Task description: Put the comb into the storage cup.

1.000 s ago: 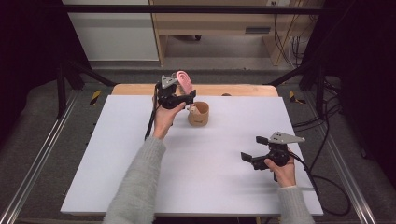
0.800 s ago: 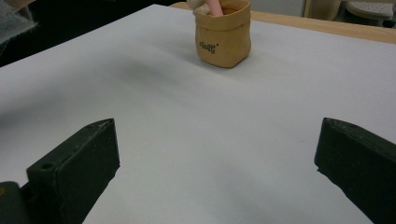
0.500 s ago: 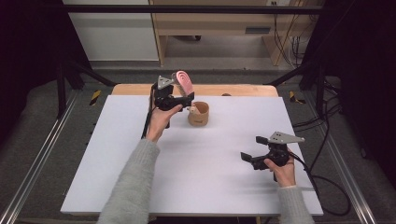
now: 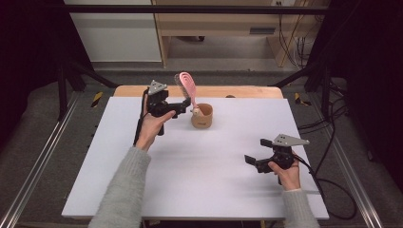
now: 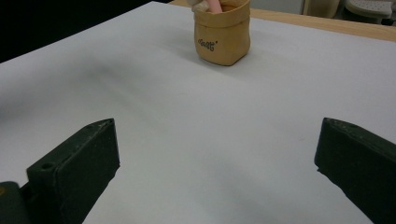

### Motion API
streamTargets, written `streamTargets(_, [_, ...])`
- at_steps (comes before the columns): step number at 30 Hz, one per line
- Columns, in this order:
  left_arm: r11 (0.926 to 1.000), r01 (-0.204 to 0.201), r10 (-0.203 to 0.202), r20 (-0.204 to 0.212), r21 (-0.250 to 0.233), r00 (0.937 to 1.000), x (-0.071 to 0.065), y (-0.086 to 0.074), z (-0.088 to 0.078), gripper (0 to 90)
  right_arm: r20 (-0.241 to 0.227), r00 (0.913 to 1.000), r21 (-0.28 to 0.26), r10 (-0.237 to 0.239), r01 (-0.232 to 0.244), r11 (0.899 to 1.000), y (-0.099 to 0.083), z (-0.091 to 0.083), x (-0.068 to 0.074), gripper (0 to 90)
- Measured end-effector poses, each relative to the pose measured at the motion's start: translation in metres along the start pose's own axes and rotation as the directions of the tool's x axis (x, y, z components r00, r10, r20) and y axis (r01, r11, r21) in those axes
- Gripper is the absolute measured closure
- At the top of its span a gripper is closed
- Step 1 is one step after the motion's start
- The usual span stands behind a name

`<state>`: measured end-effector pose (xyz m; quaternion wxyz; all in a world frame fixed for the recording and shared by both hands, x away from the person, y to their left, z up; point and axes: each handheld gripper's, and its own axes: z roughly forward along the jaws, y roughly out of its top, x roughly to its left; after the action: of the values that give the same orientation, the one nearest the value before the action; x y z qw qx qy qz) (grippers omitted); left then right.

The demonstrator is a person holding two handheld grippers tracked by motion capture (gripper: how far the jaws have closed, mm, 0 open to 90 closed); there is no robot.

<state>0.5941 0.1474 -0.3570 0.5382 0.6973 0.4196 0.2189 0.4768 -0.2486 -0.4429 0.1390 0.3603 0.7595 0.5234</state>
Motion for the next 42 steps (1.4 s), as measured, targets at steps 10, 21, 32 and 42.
streamTargets(10, [0.9998, -0.010, 0.012, 0.074, -0.019, 0.9972, 0.002, -0.004, -0.029, 1.7, -0.001, 1.0000, 0.002, 0.001, -0.001, 1.000, 0.000, 0.000, 0.000, 0.5])
streamTargets(21, [0.9991, -0.028, 0.032, 0.139, -0.033, 0.9897, 0.005, -0.022, -0.058, 1.7, -0.006, 1.0000, -0.004, -0.002, 0.002, 1.000, 0.000, 0.001, 0.001, 0.5])
streamTargets(32, [0.9989, -0.045, 0.047, 0.174, -0.017, 0.9836, 0.009, -0.048, -0.085, 1.7, -0.009, 0.9999, 0.000, -0.008, 0.008, 1.000, -0.001, 0.002, 0.001, 0.5])
streamTargets(42, [0.9985, -0.051, 0.047, 0.183, 0.019, 0.9820, 0.018, -0.077, -0.100, 1.7, -0.007, 0.9999, 0.012, -0.010, 0.010, 1.000, -0.002, 0.003, 0.001, 0.5])
